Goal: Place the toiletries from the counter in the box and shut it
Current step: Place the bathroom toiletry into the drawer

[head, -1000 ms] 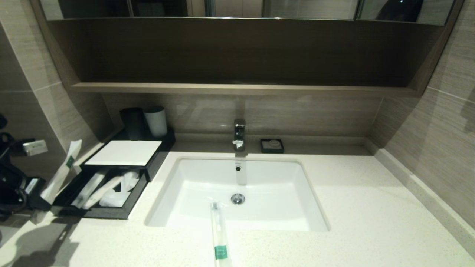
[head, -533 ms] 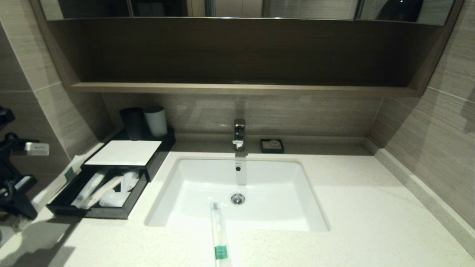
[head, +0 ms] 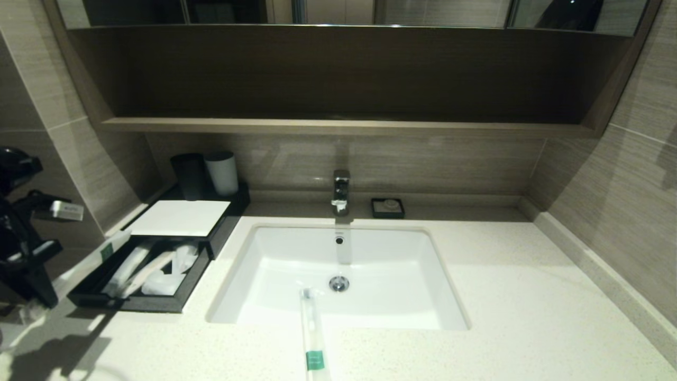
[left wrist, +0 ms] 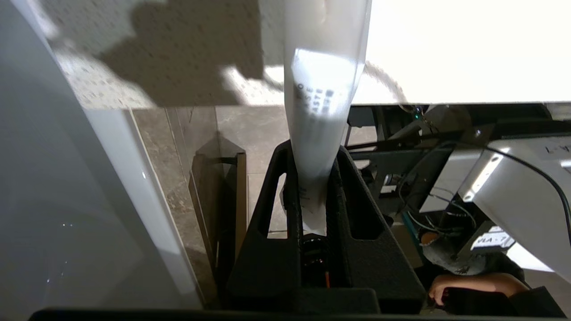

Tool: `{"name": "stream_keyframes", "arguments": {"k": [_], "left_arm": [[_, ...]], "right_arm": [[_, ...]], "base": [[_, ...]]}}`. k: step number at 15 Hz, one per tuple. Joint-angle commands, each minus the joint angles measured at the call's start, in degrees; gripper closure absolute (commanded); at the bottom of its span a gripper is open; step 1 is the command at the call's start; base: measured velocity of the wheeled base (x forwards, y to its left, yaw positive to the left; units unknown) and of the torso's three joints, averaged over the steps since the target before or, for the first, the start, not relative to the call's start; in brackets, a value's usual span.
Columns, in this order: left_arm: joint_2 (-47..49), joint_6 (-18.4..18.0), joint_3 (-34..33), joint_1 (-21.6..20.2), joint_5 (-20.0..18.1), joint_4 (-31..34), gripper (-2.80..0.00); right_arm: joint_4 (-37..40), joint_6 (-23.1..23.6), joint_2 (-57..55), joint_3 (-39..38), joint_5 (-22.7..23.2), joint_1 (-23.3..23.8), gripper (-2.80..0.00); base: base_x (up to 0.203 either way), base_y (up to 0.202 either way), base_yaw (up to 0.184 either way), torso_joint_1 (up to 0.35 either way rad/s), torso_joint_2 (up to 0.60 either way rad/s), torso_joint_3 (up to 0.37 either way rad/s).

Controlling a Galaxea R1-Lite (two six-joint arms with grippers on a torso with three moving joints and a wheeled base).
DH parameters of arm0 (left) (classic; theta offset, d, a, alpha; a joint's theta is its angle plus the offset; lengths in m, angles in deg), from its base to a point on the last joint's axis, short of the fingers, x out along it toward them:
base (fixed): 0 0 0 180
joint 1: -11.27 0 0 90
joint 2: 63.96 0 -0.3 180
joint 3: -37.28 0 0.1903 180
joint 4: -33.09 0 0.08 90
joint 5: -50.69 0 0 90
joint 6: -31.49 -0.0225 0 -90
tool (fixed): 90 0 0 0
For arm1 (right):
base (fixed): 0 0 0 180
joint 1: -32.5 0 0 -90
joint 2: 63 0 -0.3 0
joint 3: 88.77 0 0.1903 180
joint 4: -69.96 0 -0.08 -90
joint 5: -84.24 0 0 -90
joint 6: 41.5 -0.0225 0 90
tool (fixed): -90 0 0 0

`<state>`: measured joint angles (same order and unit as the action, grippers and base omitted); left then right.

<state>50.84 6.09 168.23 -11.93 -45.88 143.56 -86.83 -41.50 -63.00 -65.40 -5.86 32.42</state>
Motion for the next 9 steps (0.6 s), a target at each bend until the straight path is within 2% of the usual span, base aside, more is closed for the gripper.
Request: {"name": "stream_keyframes", "arguments": {"k": [1,9], "left_arm": [[5.2,-0.1,2.8,-0.2,0.3,0.6,0.00],[8.0,0.2,2.9,0.0,0.5,0.6,0.00]], "right_arm": [[0.0,0.0,0.0,-0.1,0.0,0.0,0.00],[0.0,0.0,0.0,-0.1,0.0,0.0,0.00]], "base": [[0.000,0.000,0.000,0.000,0.00,0.000],[0.000,0.000,0.000,0.000,0.00,0.000]]}}
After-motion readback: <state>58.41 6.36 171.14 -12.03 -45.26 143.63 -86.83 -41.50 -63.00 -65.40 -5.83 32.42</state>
